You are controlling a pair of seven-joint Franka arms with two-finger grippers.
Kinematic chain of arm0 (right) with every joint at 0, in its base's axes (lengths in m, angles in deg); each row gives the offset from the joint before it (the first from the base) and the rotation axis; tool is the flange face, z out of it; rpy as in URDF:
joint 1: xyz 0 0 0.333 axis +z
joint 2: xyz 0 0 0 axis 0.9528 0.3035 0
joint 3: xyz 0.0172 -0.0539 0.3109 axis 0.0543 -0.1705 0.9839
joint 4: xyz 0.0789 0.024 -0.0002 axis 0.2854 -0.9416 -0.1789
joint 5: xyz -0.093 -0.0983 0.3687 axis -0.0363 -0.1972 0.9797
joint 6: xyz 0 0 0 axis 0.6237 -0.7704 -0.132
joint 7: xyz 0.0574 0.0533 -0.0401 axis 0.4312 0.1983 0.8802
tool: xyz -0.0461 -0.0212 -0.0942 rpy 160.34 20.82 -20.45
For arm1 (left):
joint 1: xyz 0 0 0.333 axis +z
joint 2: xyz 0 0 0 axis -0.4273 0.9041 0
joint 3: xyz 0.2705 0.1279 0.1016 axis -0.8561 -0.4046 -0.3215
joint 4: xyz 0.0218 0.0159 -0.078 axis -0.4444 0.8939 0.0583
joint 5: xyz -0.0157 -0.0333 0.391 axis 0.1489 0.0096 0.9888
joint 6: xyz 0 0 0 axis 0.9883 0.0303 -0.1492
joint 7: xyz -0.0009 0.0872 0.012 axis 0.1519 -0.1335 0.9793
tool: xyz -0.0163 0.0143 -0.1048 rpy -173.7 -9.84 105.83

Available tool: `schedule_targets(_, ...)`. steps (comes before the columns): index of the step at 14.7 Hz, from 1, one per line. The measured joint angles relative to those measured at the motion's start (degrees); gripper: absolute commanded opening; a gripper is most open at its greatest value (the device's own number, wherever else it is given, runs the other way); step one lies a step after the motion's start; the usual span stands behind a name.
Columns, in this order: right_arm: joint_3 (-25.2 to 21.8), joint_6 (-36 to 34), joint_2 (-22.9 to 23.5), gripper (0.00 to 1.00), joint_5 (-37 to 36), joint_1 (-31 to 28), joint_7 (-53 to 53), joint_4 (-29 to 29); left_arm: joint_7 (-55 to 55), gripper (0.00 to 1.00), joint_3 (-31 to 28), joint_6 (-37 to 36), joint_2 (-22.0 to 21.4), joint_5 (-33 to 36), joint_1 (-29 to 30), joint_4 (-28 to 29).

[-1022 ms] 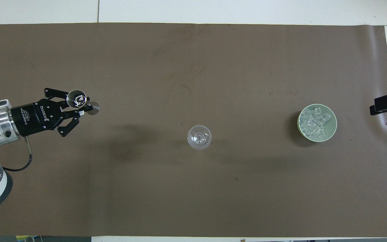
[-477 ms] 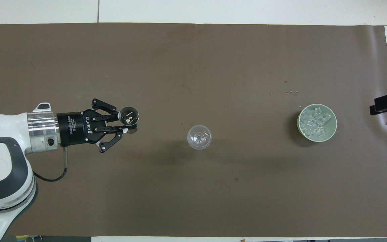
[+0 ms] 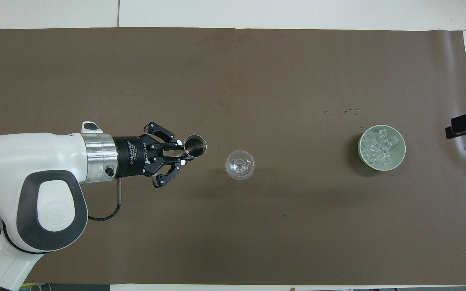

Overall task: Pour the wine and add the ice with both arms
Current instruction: 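Carry the jigger with the left gripper over the clear cup, then tilt the jigger into the cup while the right gripper reaches the ice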

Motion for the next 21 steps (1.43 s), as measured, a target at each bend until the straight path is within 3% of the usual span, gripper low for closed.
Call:
schedule_targets(4, 0.04, 0.00, 0.00, 1.00, 0.03, 0.01, 0.00, 0.00, 2.74, 0.00, 2.24, 3.06, 1.25, 4.17, -0.82, -0.67)
schedule_targets(10, 0.07, 0.00, 0.00, 1.00, 0.04, 0.01, 0.00, 0.00, 7.50, 0.00, 2.56, 4.60, 5.70, 14.11, -5.15, -3.89)
schedule_targets(14, 0.47, 0.25, -0.12, 1.00, 0.08, 0.30, 0.00, -1.00, 12.54, 0.00, 2.60, 4.70, 6.19, 22.13, -6.56, -4.79)
schedule_targets(21, 0.61, 12.08, -4.93, 1.00, 0.08, 0.29, 0.00, -14.40, 19.22, 0.00, 2.75, 3.92, 7.24, 37.39, -10.47, -7.15)
